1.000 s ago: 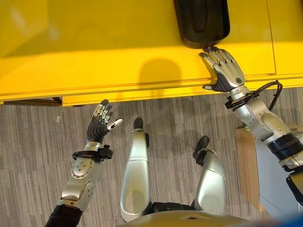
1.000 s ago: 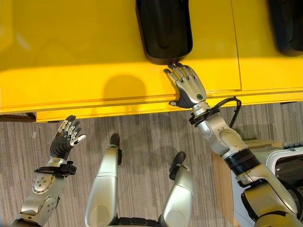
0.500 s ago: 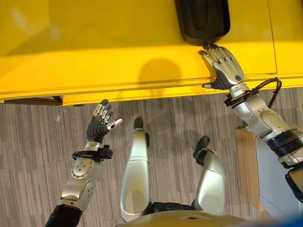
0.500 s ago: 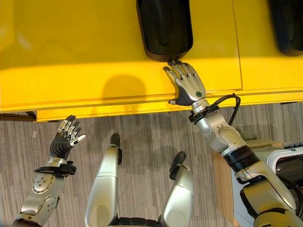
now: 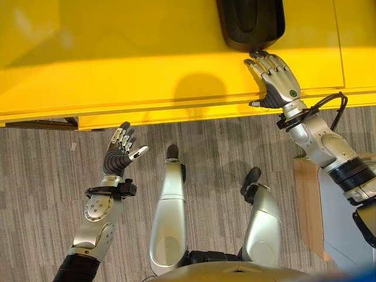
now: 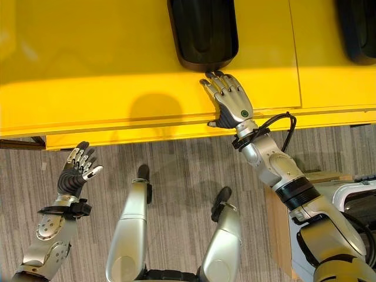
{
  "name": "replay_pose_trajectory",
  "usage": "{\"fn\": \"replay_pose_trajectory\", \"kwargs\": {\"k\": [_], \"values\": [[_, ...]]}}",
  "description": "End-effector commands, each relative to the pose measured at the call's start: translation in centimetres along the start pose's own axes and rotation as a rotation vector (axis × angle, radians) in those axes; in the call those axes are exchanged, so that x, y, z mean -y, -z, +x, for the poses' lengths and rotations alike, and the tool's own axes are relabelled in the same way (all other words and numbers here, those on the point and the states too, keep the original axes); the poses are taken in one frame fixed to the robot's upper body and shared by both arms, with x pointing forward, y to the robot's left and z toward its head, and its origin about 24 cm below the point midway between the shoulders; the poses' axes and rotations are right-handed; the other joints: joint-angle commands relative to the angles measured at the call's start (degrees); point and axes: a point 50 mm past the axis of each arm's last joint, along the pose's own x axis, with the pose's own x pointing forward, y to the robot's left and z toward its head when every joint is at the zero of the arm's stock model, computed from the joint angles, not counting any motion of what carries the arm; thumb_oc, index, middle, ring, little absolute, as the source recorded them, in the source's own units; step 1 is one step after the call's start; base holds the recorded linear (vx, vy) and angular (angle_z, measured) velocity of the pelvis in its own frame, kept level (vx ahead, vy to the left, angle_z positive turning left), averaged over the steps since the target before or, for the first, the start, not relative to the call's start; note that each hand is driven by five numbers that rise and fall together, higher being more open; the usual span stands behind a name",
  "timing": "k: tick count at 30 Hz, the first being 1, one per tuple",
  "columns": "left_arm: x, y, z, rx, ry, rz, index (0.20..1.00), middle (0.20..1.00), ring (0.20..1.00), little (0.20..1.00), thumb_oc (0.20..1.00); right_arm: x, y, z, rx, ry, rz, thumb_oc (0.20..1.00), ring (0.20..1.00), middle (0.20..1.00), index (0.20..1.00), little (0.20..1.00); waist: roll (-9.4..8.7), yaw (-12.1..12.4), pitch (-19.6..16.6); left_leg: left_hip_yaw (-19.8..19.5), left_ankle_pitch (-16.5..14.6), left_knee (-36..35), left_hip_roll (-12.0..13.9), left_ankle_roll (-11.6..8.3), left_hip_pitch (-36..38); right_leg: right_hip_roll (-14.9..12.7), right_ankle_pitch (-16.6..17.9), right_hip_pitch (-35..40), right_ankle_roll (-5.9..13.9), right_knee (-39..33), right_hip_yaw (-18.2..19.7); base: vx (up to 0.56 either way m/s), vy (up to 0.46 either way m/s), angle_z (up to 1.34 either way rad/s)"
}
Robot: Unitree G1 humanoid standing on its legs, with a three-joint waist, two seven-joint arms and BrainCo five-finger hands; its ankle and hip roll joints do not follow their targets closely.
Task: Move parts from the plastic box to the shelf.
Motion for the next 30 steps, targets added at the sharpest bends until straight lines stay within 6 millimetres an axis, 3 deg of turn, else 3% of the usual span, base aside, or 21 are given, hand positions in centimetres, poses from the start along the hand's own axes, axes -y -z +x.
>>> {"fn": "replay_pose_trajectory", "kwargs": {"k": [1, 4, 12, 20, 21, 22, 24, 30], "values": [[0.6, -0.7, -0.5, 0.052, 0.044, 0.026, 1.0, 1.0, 1.0, 1.0, 1.0, 2.1, -0.1, 1.1, -0.051, 0.176, 0.106, 1.0, 1.0, 1.0, 1.0, 1.0, 0.28, 1.46, -2.34, 2.54, -0.46, -2.58, -1.7, 2.37, 1.5, 1.3, -5.7, -3.39, -2.45, 12.7, 1.21, 0.0, 0.0, 0.0], [0.8, -0.6, -0.4, 0.053, 0.04, 0.025, 1.0, 1.0, 1.0, 1.0, 1.0, 0.1, -0.4, -1.2, -0.078, 0.108, 0.162, 1.0, 1.0, 1.0, 1.0, 1.0, 0.06, 0.66, -2.29, 2.61, -0.32, -3.12, -1.53, 2.34, 2.13, 1.52, -5.5, -2.81, -2.41, 12.1, 1.18, 0.0, 0.0, 0.0], [1.1, -0.1, -0.6, 0.038, 0.035, 0.024, 1.0, 1.0, 1.0, 1.0, 1.0, -1.9, -1.6, -6.5, -0.112, 0.013, 0.328, 1.0, 1.0, 1.0, 1.0, 1.0, -0.66, -1.35, -2.9, 3.05, 0.95, -6.36, -0.37, 1.72, 5.72, 2.41, -4.26, 0.3, -2.13, 8.63, 0.93, 0.0, -0.006, -0.01], [1.4, 0.5, -0.6, 0.016, 0.046, 0.022, 1.0, 1.0, 1.0, 1.0, 1.0, -1.2, -3.1, -9.4, -0.084, -0.019, 0.458, 1.0, 1.0, 1.0, 1.0, 1.0, -1.66, -3.92, -5.04, 4.24, 4.48, -15.38, 1.94, 0.49, 13.63, 4.67, -1.1, 7.69, -1.26, -0.97, -0.65, 0.02, -0.032, -0.12], [1.4, 0.5, -0.6, 0.019, 0.04, 0.028, 1.0, 1.0, 1.0, 1.0, 1.0, -0.7, -3.5, -9.7, -0.075, 0.004, 0.507, 1.0, 1.0, 1.0, 1.0, 1.0, -1.94, -4.72, -5.64, 5.13, 6.95, -17.8, 2.38, 0.64, 15.06, 5.22, 1.0, 9.04, -1.5, -3.94, -1.21, -0.05, -0.01, -0.15], [1.4, 0.5, -0.6, 0.018, 0.04, 0.028, 1.0, 1.0, 1.0, 1.0, 1.0, -0.7, -3.5, -9.8, -0.076, 0.003, 0.507, 1.0, 1.0, 1.0, 1.0, 1.0, -1.9, -4.62, -5.5, 5.18, 7.1, -18.12, 2.42, 0.62, 15.45, 5.3, 1.15, 9.4, -1.52, -4.25, -1.26, -0.01, -0.034, -0.15], [1.7, 1.0, -0.7, 0.004, 0.042, 0.026, 1.0, 1.0, 1.0, 1.0, 1.0, 0.4, -4.4, -10.2, -0.051, 0.046, 0.597, 1.0, 1.0, 1.0, 1.0, 1.0, -1.91, -5.9, -6.72, 6.31, 8.8, -22.24, 3.56, -0.05, 19.27, 6.14, 2.37, 12.58, -0.96, -8.35, -1.43, 0.07, -0.034, -0.04], [1.5, 1.6, -1.4, -0.018, 0.039, 0.011, 1.0, 1.0, 1.0, 1.0, 1.0, 0.7, -5.3, -12.1, -0.088, 0.022, 0.821, 1.0, 1.0, 1.0, 1.0, 1.0, -1.52, -8.18, -12.17, 11.26, 13.21, -33.06, 7.87, -1.7, 30.38, 9.1, 4.91, 19.12, 0.05, -18.02, 0.8, 0.11, -0.057, -0.34]]}}
